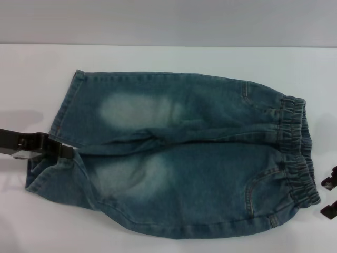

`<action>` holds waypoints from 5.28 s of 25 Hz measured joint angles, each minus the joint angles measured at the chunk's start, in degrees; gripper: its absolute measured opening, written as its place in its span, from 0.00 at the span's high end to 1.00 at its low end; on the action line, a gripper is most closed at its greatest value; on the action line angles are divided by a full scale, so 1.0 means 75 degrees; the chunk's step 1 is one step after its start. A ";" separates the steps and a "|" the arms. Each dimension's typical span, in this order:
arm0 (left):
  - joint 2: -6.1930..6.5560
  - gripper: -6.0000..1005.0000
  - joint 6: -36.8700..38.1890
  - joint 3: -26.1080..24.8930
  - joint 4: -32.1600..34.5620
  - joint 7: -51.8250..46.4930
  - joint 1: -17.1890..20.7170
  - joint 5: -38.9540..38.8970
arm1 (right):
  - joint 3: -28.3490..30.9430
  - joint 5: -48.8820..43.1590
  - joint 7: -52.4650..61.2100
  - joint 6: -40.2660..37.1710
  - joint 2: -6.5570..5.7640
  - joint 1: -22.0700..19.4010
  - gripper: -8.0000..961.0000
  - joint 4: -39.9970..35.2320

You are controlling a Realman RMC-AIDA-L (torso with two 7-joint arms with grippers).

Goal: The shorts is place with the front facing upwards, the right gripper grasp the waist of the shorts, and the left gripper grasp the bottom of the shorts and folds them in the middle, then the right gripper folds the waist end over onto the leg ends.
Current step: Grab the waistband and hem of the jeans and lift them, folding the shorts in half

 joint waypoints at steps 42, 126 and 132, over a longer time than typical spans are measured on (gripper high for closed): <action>-0.0139 0.96 -0.0123 -0.0001 -0.0012 0.0153 0.0002 0.0013 | -0.0108 0.0122 -0.0652 0.0294 0.0165 0.0208 0.48 0.0601; -0.0539 0.94 -0.3661 -0.0430 0.0393 0.0371 -0.1013 -0.0811 | 0.5607 0.3756 -0.4999 0.2122 0.0458 -0.3196 0.99 0.3557; -0.0692 0.94 -0.4036 0.0337 0.0842 0.0303 -0.1109 -0.0809 | 0.5613 0.4051 -0.4861 0.1992 0.0543 -0.3041 0.99 0.3596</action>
